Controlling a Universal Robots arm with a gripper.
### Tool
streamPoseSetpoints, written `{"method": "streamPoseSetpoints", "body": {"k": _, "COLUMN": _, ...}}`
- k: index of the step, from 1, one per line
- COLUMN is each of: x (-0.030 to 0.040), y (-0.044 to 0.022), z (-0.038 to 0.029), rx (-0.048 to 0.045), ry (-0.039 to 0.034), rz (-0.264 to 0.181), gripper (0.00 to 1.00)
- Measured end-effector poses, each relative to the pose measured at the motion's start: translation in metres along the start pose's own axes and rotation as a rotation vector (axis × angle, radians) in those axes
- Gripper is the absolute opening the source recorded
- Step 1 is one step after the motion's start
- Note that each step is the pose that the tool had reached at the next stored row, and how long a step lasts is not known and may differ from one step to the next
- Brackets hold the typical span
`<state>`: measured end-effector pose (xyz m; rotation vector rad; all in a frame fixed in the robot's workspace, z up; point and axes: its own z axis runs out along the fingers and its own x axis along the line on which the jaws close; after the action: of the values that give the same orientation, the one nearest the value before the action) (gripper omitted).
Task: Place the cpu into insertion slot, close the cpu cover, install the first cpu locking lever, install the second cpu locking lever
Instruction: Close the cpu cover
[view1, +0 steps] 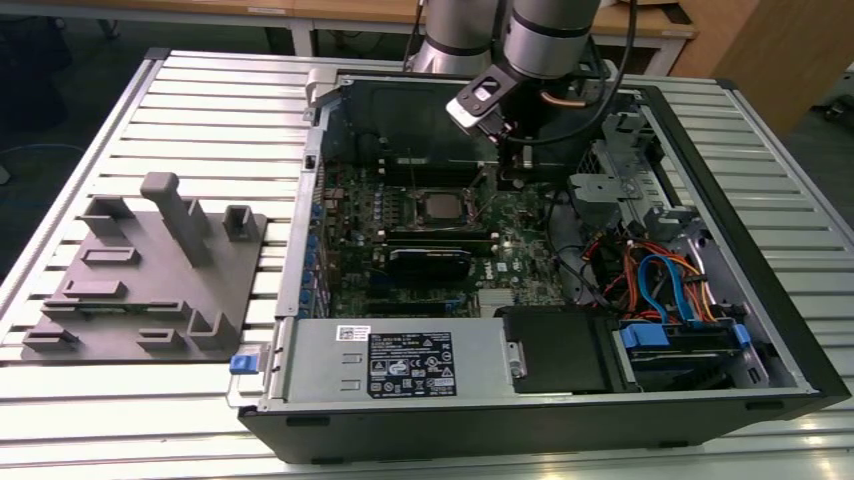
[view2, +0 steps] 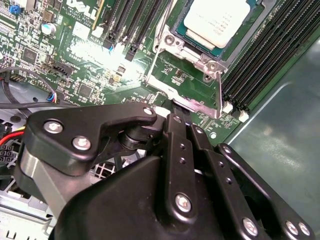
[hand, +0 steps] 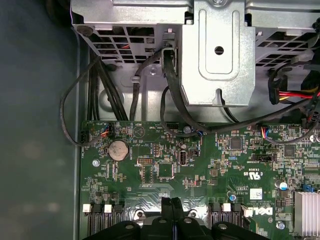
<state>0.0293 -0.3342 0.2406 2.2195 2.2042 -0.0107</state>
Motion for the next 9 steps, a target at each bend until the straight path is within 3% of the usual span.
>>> {"method": "streamPoseSetpoints", "body": {"k": 9, "x": 0.0000, "y": -0.0030, "z": 0.0000, "rx": 0.0000, "ry": 0.0000, "rz": 0.000, "gripper": 0.10}}
